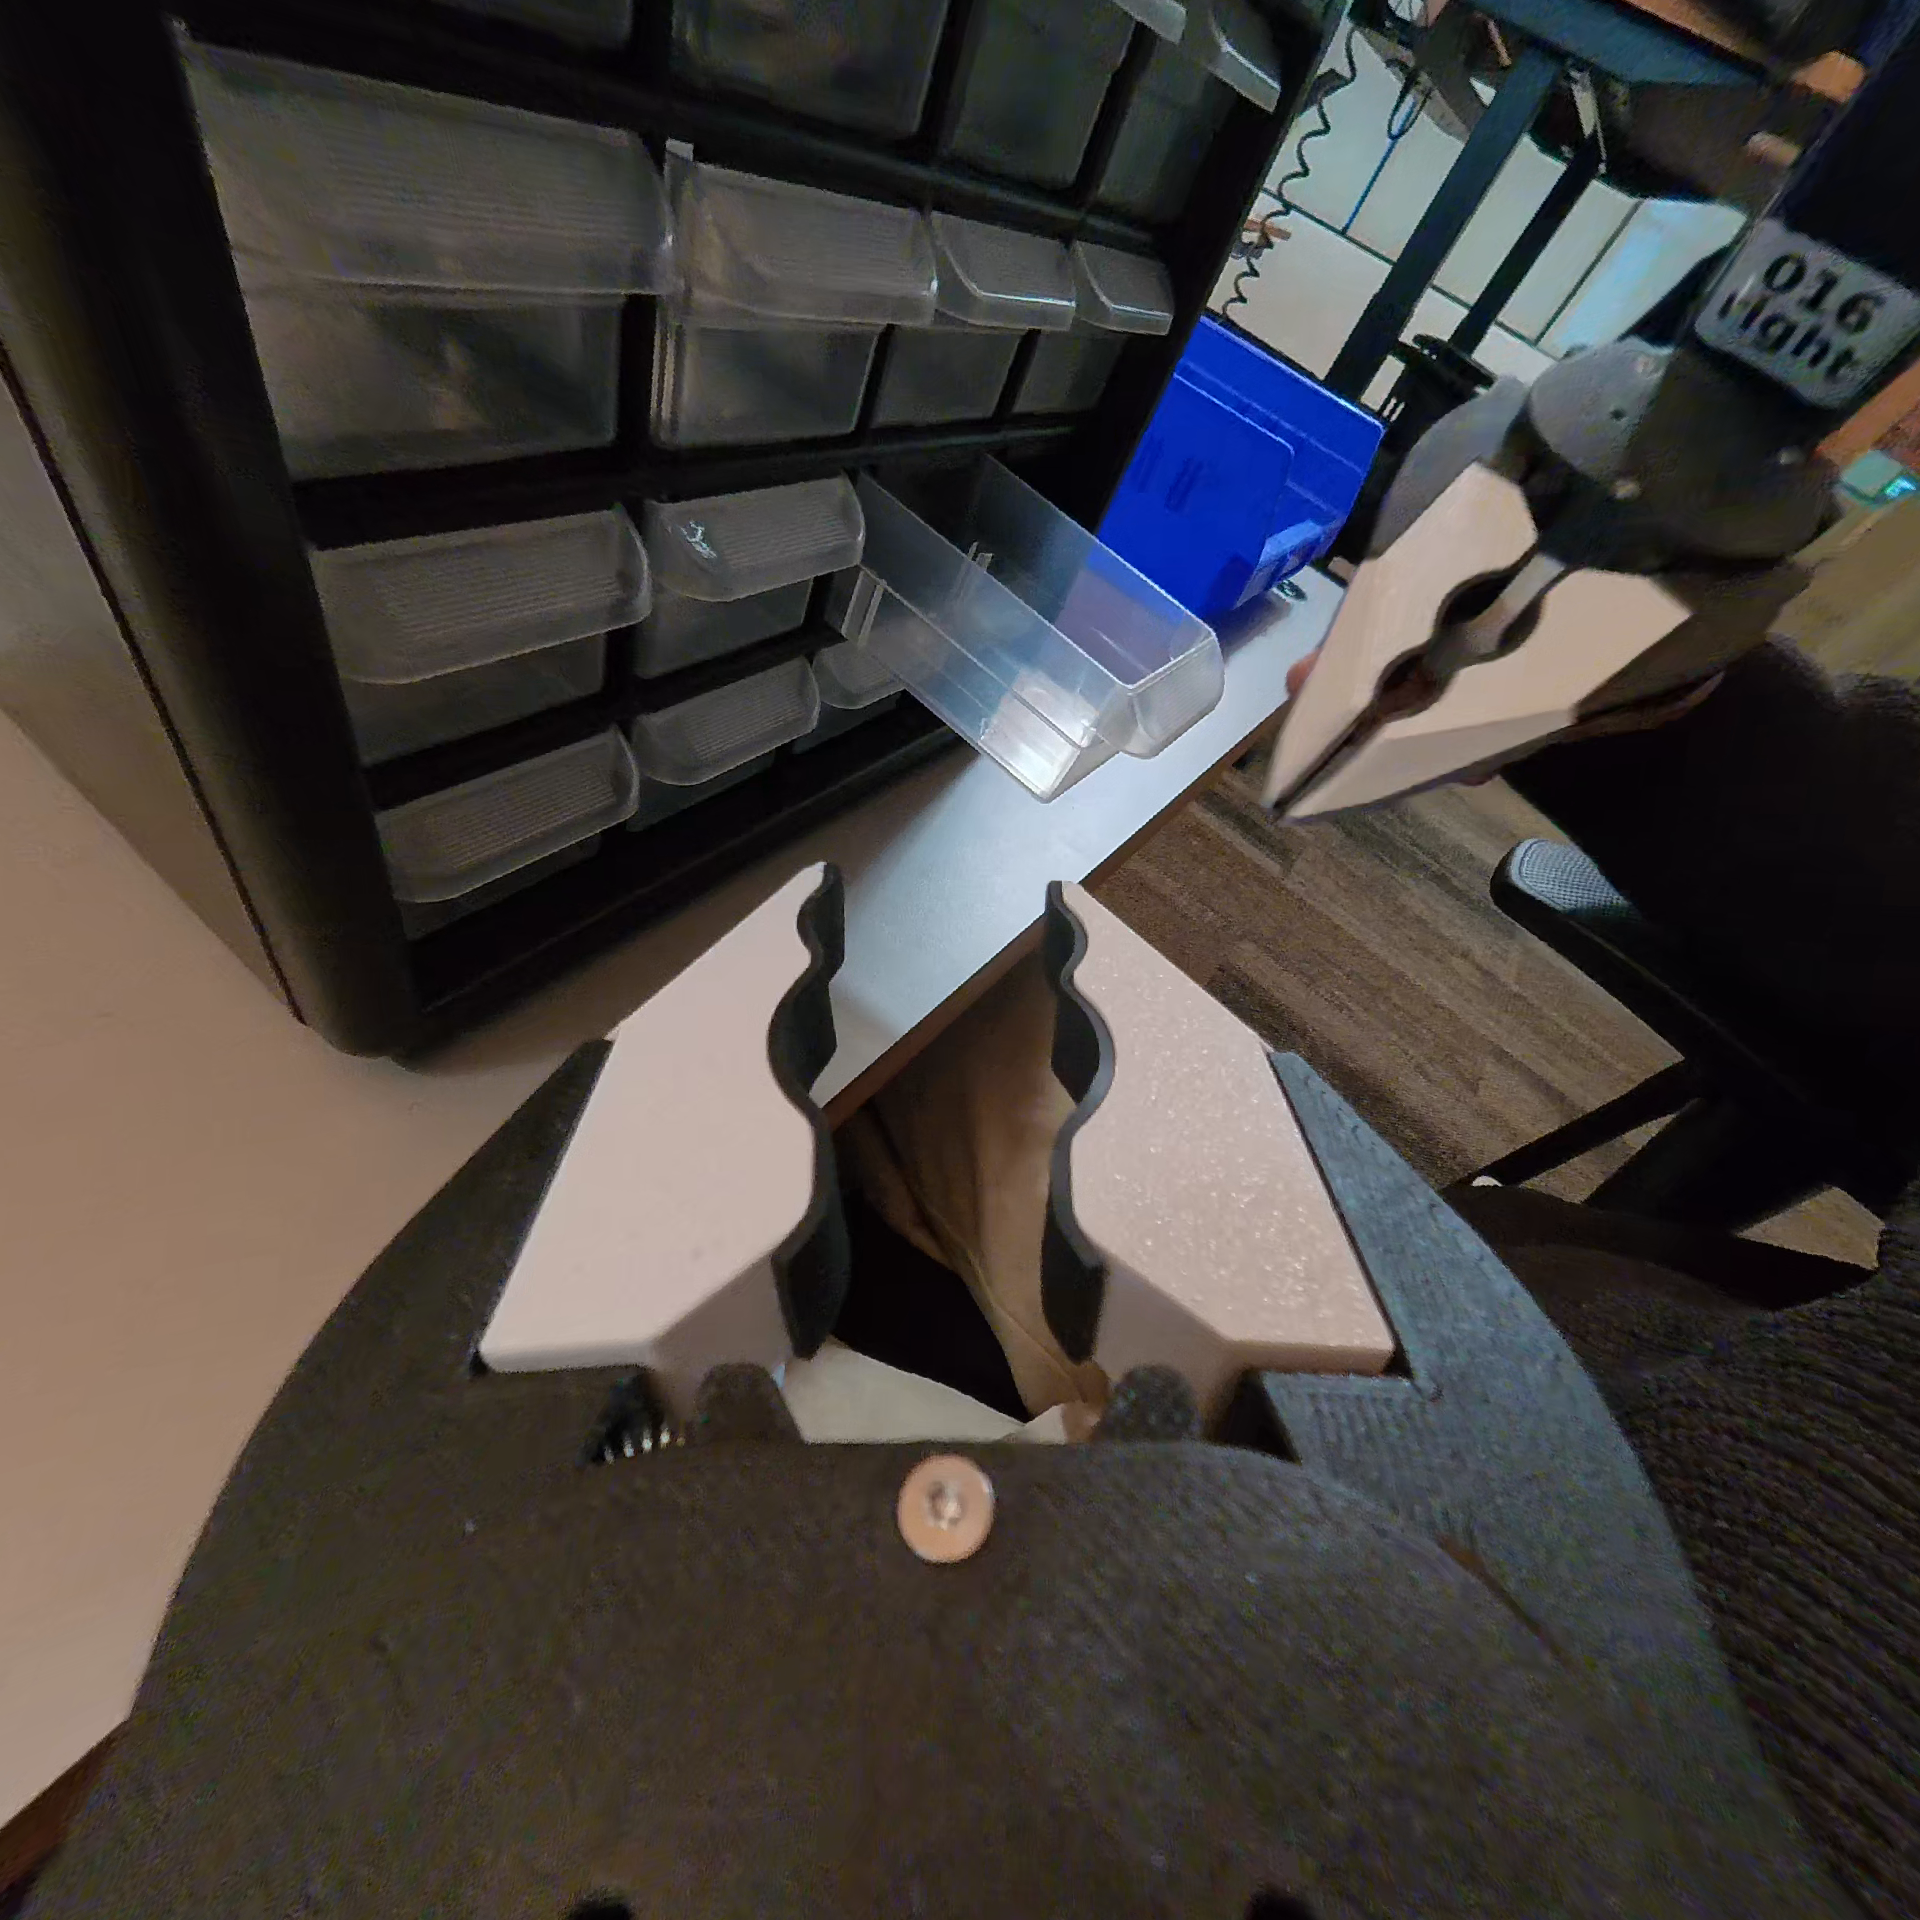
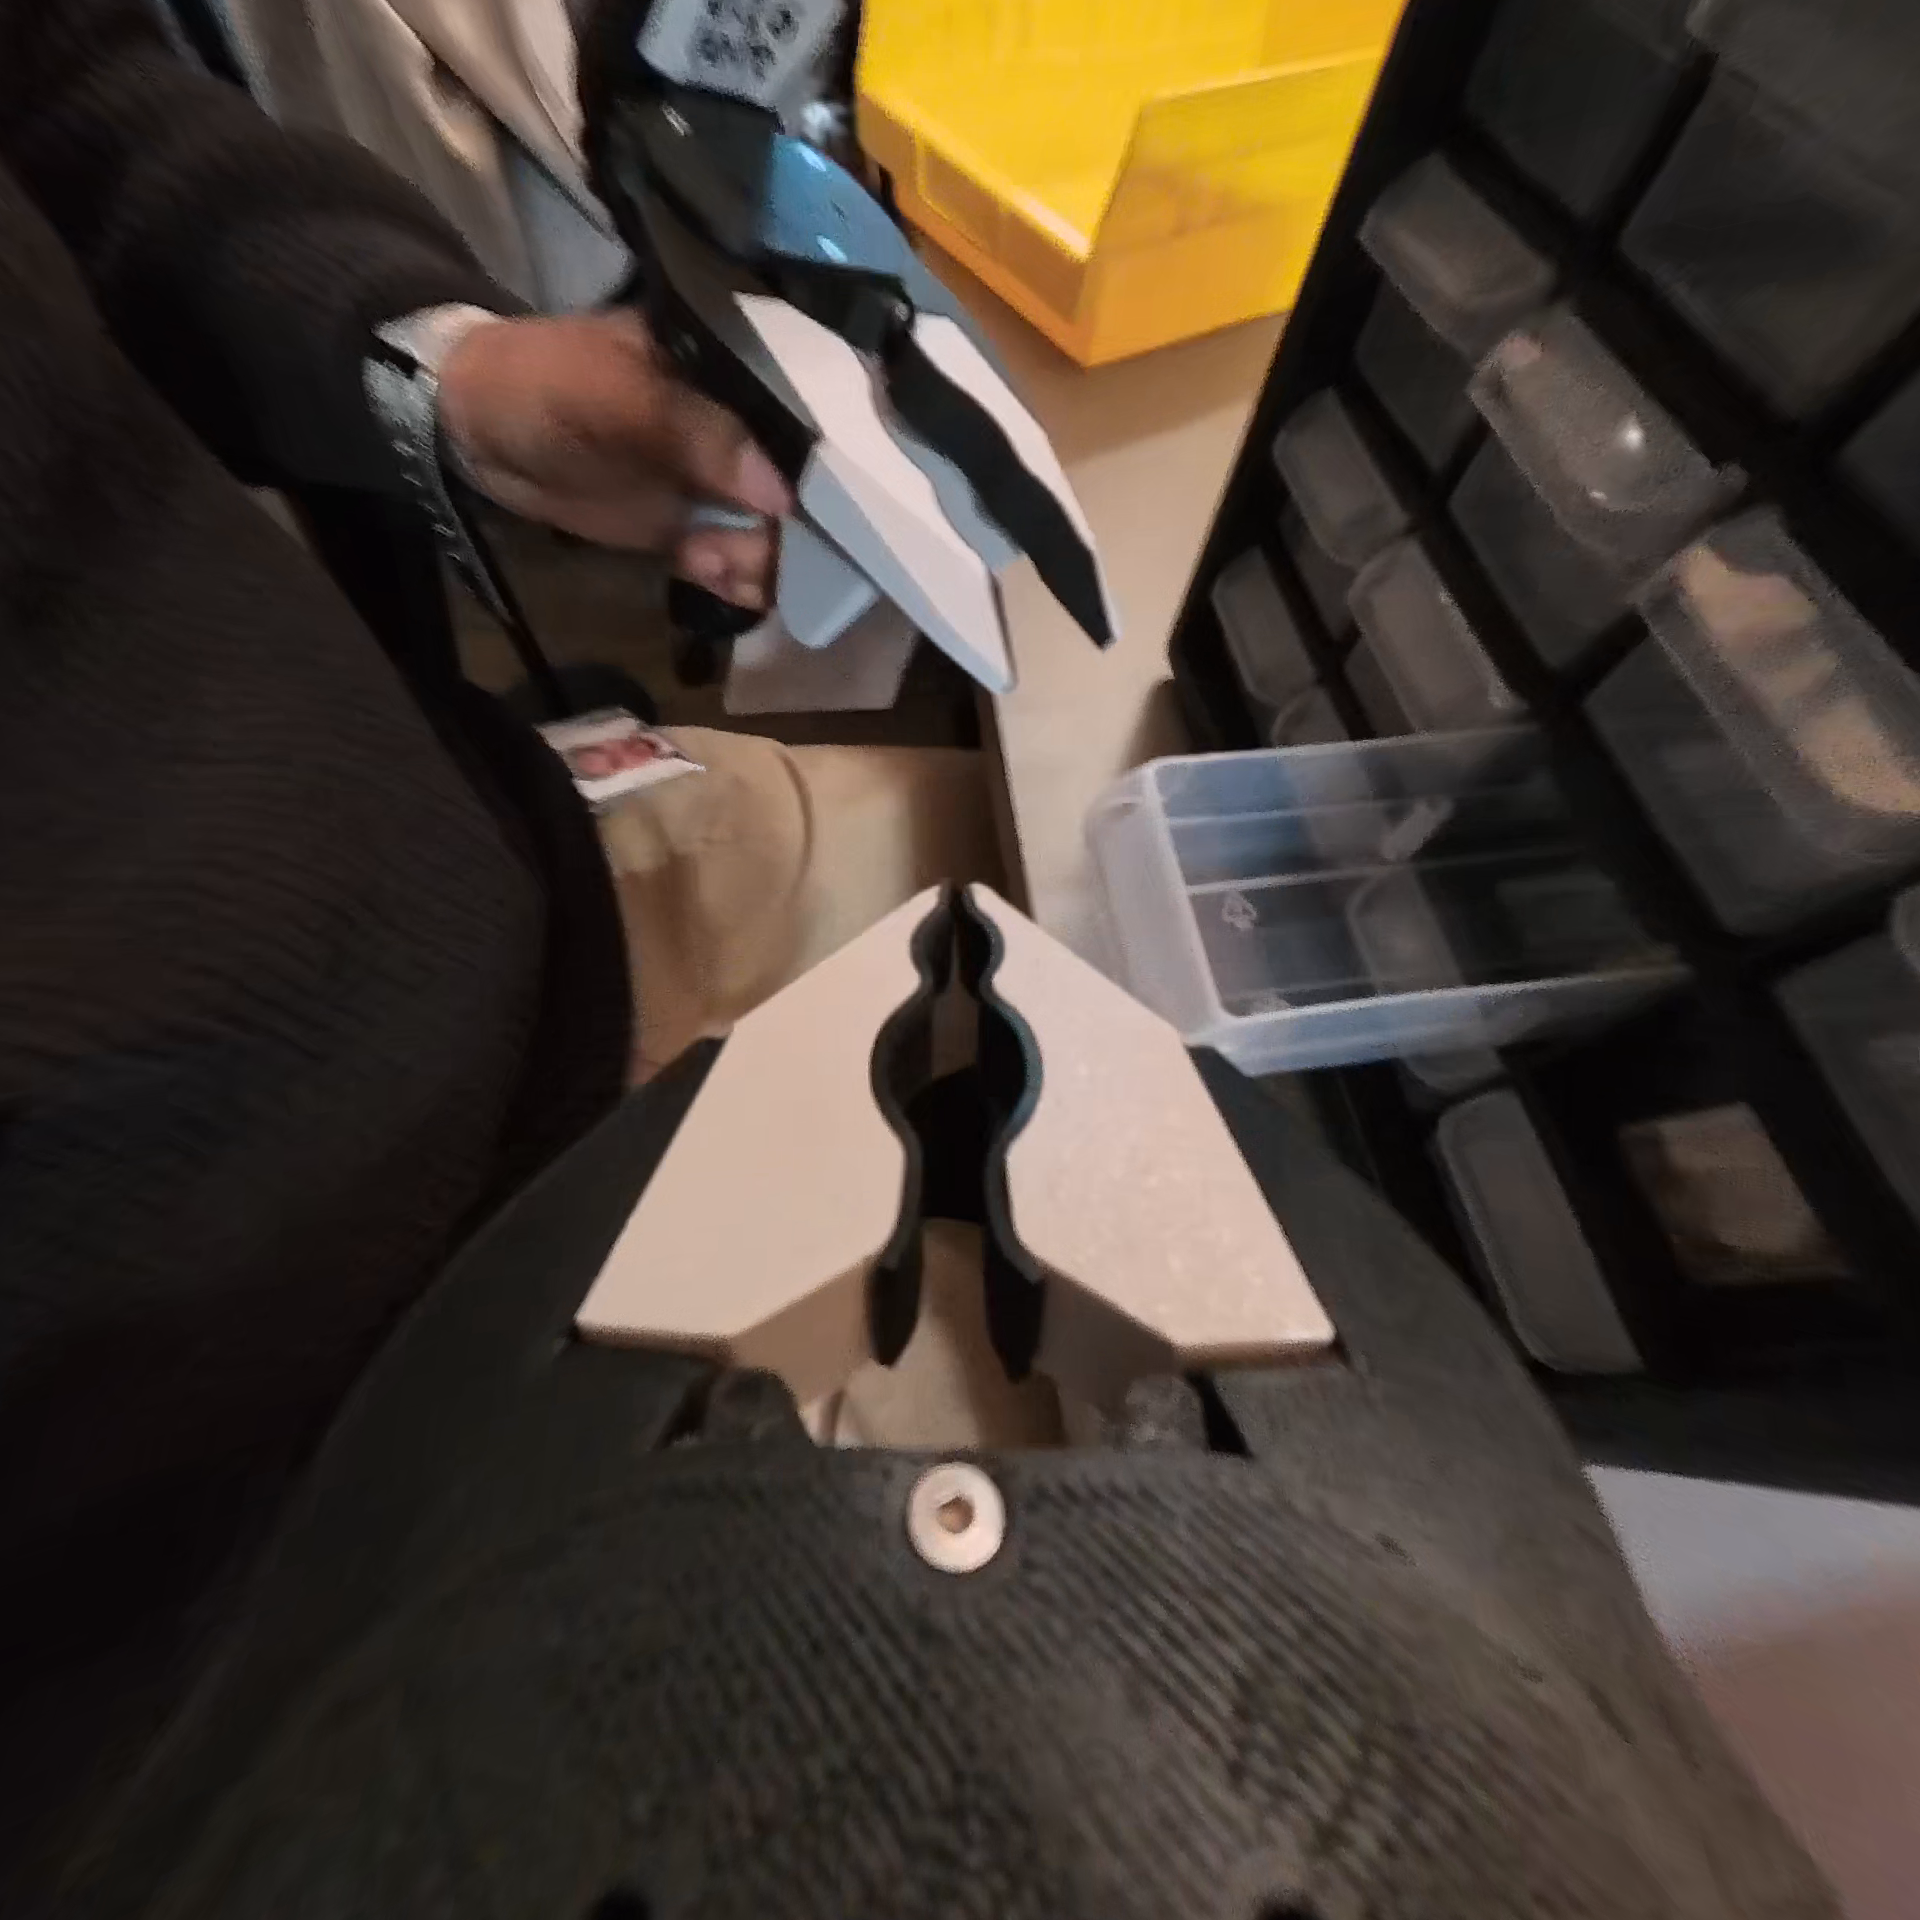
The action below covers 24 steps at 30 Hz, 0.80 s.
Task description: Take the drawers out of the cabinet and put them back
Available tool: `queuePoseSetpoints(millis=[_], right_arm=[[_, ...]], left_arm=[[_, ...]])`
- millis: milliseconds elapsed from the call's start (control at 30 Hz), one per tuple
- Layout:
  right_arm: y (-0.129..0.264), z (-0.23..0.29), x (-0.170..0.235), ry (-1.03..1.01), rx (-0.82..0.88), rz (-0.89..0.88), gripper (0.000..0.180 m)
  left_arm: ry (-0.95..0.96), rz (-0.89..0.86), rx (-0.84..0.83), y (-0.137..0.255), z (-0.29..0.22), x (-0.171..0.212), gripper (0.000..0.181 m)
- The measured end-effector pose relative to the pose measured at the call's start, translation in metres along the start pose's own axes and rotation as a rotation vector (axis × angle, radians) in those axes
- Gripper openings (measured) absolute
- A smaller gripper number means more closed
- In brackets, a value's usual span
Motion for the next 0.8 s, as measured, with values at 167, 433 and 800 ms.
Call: queuePoseSetpoints(millis=[167,433,800], right_arm=[[-0.008,-0.021,0.004,0.031,0.125,-0.008,0.000],[-0.014,-0.078,0.004,0.072,0.462,0.001,0.005],[-0.016,-0.059,0.006,-0.041,0.359,-0.060,0.040]], left_arm=[[-0.003,0.000,-0.002,0.000,0.000,0.000,0.036],[-0.001,0.002,-0.003,0.000,0.001,0.001,0.036],[-0.006,-0.035,-0.035,0.006,0.008,-0.008,0.038]])
Point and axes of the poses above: each gripper's, where its closed fingertips meet, y back along the fingers, x out of its underside, z = x × y across the jaws, the point moved 4 cm from there along y, back along the fingers, and after that the axes turned 2 degrees about x, right-handed, at the moved point
